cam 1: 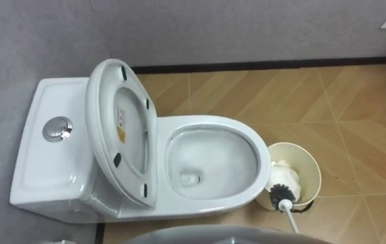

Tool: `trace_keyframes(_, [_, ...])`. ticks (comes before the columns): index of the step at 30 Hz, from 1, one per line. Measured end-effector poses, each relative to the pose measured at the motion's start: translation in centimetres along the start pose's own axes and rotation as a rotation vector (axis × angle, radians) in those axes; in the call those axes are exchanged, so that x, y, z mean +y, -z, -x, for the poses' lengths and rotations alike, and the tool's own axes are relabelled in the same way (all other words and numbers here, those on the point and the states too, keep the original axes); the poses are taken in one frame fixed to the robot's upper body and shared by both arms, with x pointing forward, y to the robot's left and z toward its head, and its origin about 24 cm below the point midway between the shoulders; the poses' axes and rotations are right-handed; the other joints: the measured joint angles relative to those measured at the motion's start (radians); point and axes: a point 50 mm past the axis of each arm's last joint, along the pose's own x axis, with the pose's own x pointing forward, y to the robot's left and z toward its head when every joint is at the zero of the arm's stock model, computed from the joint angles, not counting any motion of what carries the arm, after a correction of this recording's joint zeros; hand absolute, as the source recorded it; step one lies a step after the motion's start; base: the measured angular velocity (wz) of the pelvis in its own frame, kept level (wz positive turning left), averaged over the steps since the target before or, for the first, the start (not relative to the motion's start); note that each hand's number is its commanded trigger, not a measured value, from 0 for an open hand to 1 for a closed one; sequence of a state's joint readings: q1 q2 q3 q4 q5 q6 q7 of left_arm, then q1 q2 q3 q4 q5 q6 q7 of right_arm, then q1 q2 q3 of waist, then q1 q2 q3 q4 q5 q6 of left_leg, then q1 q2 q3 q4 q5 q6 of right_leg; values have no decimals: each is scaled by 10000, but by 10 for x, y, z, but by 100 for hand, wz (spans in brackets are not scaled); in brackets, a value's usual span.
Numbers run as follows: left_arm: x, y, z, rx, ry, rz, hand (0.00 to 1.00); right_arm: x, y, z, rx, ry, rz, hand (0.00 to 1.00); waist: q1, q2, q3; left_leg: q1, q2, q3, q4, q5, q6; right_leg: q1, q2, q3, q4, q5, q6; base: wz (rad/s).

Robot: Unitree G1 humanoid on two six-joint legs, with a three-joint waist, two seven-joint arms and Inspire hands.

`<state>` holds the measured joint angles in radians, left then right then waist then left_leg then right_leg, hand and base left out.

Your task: Brush toilet

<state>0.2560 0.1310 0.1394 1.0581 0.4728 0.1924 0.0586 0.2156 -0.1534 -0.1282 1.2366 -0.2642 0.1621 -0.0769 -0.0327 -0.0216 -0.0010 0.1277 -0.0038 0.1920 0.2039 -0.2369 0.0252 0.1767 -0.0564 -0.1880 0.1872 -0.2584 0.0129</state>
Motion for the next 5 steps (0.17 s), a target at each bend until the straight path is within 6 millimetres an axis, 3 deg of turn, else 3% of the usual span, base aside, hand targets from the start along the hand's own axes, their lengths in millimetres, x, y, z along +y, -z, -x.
trace_keyframes(5, [-5,-3,0,-61,122,-221,0,5,0,0,77,-442,263,0,-8,25,-6,29,37,53,3,-1,-2,-4,42,120,8,11,-20,-4])
